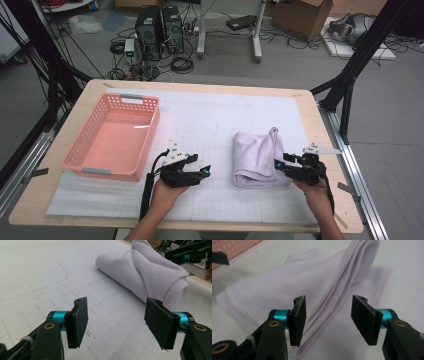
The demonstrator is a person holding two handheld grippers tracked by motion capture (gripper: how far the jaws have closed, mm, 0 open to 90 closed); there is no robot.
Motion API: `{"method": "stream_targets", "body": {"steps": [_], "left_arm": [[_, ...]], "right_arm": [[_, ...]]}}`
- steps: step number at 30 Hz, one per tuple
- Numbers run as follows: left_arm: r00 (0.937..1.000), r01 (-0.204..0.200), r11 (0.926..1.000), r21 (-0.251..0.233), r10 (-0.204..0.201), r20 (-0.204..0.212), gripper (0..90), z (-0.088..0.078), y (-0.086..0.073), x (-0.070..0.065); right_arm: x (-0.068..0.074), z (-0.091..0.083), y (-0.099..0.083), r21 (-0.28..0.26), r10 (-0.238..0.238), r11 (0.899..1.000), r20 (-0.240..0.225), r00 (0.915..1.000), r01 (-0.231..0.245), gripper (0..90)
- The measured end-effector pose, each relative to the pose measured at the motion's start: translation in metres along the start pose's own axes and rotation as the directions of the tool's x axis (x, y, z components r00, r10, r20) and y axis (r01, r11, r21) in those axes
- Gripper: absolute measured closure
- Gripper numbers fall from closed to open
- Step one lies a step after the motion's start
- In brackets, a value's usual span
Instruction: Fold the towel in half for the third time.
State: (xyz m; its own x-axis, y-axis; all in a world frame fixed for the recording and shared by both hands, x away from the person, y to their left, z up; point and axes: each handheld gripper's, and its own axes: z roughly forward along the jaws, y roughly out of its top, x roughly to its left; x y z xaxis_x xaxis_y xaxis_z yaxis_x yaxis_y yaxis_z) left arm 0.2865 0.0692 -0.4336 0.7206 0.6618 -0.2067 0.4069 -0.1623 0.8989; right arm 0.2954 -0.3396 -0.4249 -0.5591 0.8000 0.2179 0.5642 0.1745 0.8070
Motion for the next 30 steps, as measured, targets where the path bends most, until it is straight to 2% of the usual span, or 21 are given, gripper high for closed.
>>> {"method": "stream_targets", "body": {"steps": [3,5,9,10,11,13,14,16,18,19,20,21,22,23,26,27,28,29,30], "left_arm": [[1.0,-0.002,1.0,0.001,0.002,-0.006,35.8,-0.003,-0.002,0.002],[1.0,0.006,1.0,-0.003,-0.006,-0.003,35.8,-0.006,-0.006,0.003],[0.9997,0.025,0.9997,-0.003,-0.025,-0.002,36.0,-0.008,-0.011,0.006],[0.9996,0.029,0.9996,-0.005,-0.029,-0.001,36.0,-0.008,-0.012,0.007],[0.9993,0.036,0.9993,-0.006,-0.036,0.0,36.0,-0.009,-0.012,0.007],[0.9993,0.037,0.9992,-0.012,-0.037,-0.004,36.1,-0.011,-0.013,0.007],[0.9994,0.035,0.9993,-0.013,-0.036,-0.006,36.3,-0.013,-0.013,0.008],[0.9992,0.04,0.9991,-0.017,-0.04,-0.007,36.5,-0.013,-0.013,0.008],[0.9989,0.045,0.9987,-0.022,-0.046,-0.014,36.5,-0.015,-0.013,0.01],[0.9988,0.046,0.9987,-0.023,-0.046,-0.016,36.5,-0.016,-0.013,0.011],[0.9986,0.049,0.9985,-0.026,-0.049,-0.021,36.5,-0.017,-0.013,0.011],[0.9986,0.049,0.9985,-0.026,-0.049,-0.021,36.5,-0.017,-0.013,0.011],[0.9986,0.047,0.9985,-0.026,-0.048,-0.024,36.5,-0.018,-0.013,0.012],[0.9986,0.047,0.9985,-0.027,-0.048,-0.024,36.4,-0.018,-0.013,0.011],[0.9988,0.042,0.9988,-0.026,-0.043,-0.024,36.5,-0.017,-0.013,0.011],[0.9988,0.042,0.9988,-0.025,-0.043,-0.025,36.4,-0.017,-0.013,0.011],[0.9988,0.041,0.9989,-0.022,-0.042,-0.025,36.4,-0.016,-0.014,0.011],[0.9988,0.04,0.999,-0.022,-0.04,-0.026,36.4,-0.016,-0.014,0.011],[0.9988,0.039,0.999,-0.022,-0.04,-0.027,36.3,-0.015,-0.014,0.011]], "right_arm": [[0.003,0.005,-0.005,0.025,0.017,1.0,-0.021,0.9996,-0.016,44.8],[0.006,0.011,-0.009,0.043,0.054,0.998,-0.063,0.9966,-0.051,47.8],[0.008,0.017,-0.013,0.087,0.064,0.994,-0.061,0.9961,-0.059,65.5],[0.008,0.015,-0.013,0.083,0.059,0.995,-0.082,0.9949,-0.052,79.0],[0.009,0.013,-0.011,0.074,0.043,0.997,-0.077,0.9961,-0.038,80.3],[0.009,0.008,-0.008,0.06,0.027,0.998,-0.07,0.9972,-0.023,81.1],[0.01,-0.006,-0.003,0.009,0.01,1.0,-0.046,0.9989,-0.009,81.5],[0.008,-0.017,0.0,-0.018,0.008,1.0,-0.018,0.9998,-0.009,81.5],[0.007,-0.025,0.0,0.01,-0.01,1.0,0.055,0.9984,0.01,81.1],[0.007,-0.025,0.0,0.01,-0.01,1.0,0.055,0.9984,0.01,81.1],[0.003,-0.028,-0.004,0.08,-0.029,0.997,0.142,0.9894,0.018,76.9],[0.001,-0.028,-0.006,0.09,-0.022,0.996,0.156,0.9876,0.008,73.5],[-0.002,-0.029,-0.008,0.087,0.006,0.996,0.151,0.9886,-0.02,68.9],[-0.003,-0.03,-0.009,0.062,0.019,0.998,0.156,0.9876,-0.029,66.2],[0.002,-0.035,-0.005,-0.024,-0.008,1.0,0.156,0.9877,0.012,62.0],[0.005,-0.034,-0.003,-0.03,-0.03,0.999,0.156,0.9873,0.035,62.1],[0.005,-0.034,-0.003,-0.03,-0.03,0.999,0.156,0.9873,0.035,62.1],[0.011,-0.023,-0.004,-0.002,-0.071,0.997,0.137,0.988,0.072,64.1],[0.012,-0.018,-0.005,0.017,-0.081,0.997,0.128,0.9884,0.079,65.7]]}}
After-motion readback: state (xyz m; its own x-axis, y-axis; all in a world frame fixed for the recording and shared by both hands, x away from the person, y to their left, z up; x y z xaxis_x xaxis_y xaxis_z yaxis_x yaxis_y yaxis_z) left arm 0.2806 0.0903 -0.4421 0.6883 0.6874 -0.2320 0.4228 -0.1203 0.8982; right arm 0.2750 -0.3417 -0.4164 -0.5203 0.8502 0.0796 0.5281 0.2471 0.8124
